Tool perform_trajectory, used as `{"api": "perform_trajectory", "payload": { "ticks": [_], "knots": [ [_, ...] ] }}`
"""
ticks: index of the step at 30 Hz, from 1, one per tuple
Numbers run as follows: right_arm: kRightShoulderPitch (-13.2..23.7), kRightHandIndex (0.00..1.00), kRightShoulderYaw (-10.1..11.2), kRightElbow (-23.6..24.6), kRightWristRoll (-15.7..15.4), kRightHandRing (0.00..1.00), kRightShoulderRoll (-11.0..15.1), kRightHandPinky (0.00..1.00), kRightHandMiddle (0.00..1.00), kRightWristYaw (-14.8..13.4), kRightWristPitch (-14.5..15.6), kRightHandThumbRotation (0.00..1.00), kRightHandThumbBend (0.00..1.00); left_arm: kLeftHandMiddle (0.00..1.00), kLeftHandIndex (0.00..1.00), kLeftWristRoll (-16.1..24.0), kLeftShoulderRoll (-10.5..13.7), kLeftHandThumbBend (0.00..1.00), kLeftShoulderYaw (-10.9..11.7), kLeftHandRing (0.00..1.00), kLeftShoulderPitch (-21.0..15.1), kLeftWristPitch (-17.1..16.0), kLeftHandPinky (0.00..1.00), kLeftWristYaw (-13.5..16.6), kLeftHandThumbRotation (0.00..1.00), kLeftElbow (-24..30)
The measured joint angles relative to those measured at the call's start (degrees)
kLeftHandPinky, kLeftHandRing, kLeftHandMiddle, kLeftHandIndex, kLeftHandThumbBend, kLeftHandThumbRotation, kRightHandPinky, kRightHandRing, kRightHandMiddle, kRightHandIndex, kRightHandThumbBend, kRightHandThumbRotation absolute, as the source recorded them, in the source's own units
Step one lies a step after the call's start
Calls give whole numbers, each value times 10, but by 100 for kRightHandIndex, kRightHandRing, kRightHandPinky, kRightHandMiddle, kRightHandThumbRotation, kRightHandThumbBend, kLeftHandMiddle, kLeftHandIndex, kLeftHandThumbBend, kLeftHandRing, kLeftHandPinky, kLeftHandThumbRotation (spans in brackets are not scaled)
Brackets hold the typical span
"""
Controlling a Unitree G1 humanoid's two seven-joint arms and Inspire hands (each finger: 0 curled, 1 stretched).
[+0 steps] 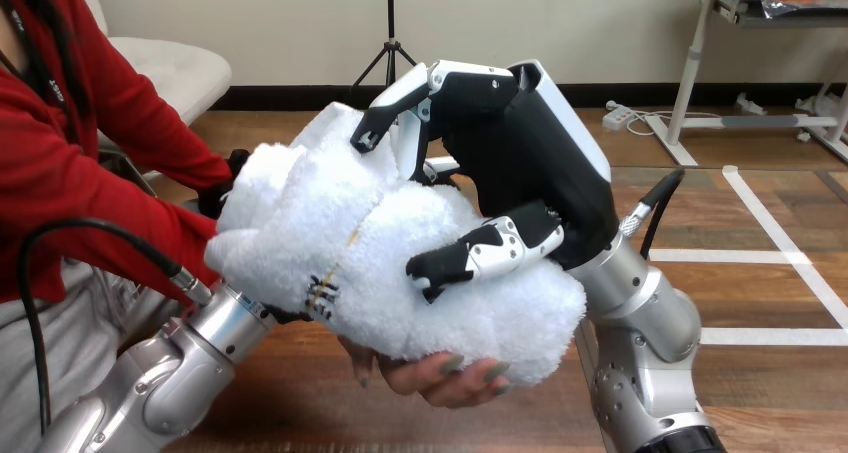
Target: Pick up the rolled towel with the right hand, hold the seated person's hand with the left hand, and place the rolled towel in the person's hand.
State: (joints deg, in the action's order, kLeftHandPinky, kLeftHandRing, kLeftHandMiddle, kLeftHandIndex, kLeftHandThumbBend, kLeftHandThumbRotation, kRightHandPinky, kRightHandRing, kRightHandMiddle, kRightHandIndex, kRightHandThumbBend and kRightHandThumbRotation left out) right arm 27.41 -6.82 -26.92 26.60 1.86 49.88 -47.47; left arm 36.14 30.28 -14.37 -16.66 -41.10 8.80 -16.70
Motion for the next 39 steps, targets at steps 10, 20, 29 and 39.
{"api": "perform_trajectory", "payload": {
  "ticks": [10,20,29,39],
  "knots": [
    [-7,56,6,19,0,33,6,28,41,6,16,30,85,80,88,-19,1,100,3,73,17,13,64,-25,48,24],
    [-10,62,14,21,4,43,6,39,51,13,17,29,90,82,89,-24,1,100,12,77,35,19,70,-39,51,41],
    [-10,71,29,20,-21,58,7,55,63,0,-1,43,99,87,91,-28,2,100,20,85,52,31,82,-53,55,63],
    [-10,82,45,20,-74,73,13,66,77,-43,-18,51,100,93,95,-32,5,100,34,92,74,49,92,-69,57,95]
  ]
}}
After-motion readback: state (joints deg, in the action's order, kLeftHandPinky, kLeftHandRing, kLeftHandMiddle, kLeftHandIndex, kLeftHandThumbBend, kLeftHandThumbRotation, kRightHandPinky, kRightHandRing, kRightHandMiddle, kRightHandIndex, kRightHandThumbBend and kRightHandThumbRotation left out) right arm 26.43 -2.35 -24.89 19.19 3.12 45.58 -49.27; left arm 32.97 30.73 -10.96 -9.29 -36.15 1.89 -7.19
